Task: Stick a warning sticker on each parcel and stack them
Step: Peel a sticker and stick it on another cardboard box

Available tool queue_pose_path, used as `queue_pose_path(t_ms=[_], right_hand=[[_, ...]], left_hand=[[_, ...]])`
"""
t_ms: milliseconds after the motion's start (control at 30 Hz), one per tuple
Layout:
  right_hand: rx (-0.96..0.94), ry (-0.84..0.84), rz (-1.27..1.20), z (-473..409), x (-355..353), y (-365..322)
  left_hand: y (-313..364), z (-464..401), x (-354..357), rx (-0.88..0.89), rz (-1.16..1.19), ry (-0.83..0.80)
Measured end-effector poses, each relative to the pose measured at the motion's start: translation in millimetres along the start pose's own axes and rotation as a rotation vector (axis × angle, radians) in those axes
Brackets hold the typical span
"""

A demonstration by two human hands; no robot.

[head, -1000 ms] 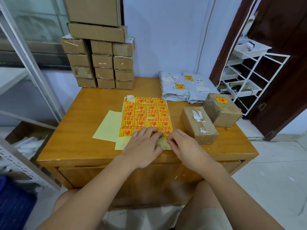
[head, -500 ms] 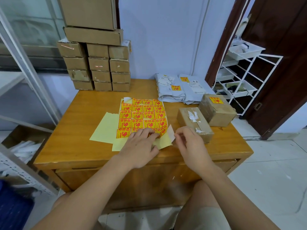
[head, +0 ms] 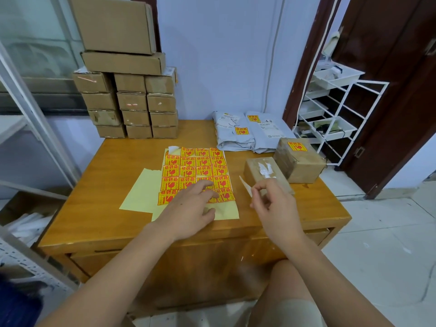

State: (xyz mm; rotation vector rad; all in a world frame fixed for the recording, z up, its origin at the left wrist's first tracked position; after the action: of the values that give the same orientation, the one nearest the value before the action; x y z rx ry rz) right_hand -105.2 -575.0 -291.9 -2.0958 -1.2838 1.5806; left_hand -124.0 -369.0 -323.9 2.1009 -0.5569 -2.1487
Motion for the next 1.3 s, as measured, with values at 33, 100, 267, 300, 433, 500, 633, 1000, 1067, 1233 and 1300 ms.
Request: queue_pose_path(t_ms=[33,100,267,300,433,500,633,1000,1067,1233,1300], right_hand=[[-0.032,0.02,0.028,0.3,-1.1,-1.3],[-0.134,0.09,0.106,1.4,-5.1,-9.5],[-0.347,0.189,0.301,4.1,-8.1,-23.6],[-0.369,0.191,0.322,4.2,-7.9,-23.6],[-0.416,0.214,0.369,6.8,-13.2,-21.5],[-0.417,0.216,0.375,8.3,-17.7,-19.6],[-0.411,0.148,0.35,9.9,-23.3,-15.4],[-0.032,0.012,-0.161,-41.1,-55.8,25.9],[0.035,0.019,-0.202,-49.2,-58.9,34.6],[0.18,-0.07,-0.424,-65.7,-58.0,49.8],[0.2,-0.063,-0.432,-72.6,-58.5,53.7]], left_hand=[[0.8,0.7,-2.8,0.008,0.003,0.035],[5.3,2.0,-8.8,0.012,0.104,0.137],[33.4,-3.9,-23.9,-0.056,0.82,0.309],[38.9,-7.7,-25.5,-0.057,0.853,0.318],[51.5,-22.3,-24.1,-0.077,0.848,0.316],[56.7,-26.9,-22.1,-0.07,0.849,0.312],[65.0,-33.6,-22.3,-0.051,0.835,0.361],[87.1,-62.0,-26.0,0.022,0.874,0.296],[88.1,-68.9,-26.3,0.026,0.872,0.292],[86.7,-84.6,-28.4,0.023,0.845,0.295],[85.2,-91.2,-29.1,0.022,0.82,0.289]])
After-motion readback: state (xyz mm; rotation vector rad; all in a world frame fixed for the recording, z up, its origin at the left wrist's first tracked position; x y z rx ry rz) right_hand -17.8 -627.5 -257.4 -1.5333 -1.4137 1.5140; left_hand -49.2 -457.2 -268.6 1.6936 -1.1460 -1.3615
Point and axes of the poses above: each hand's wrist, its own z-axis away from the middle knuckle, its own x-axis out of the palm, y = z × x, the point moved 6 cm from there along -z, towards the middle knuckle, and after that the axes turned 6 degrees about -y, right-handed, at the moved point
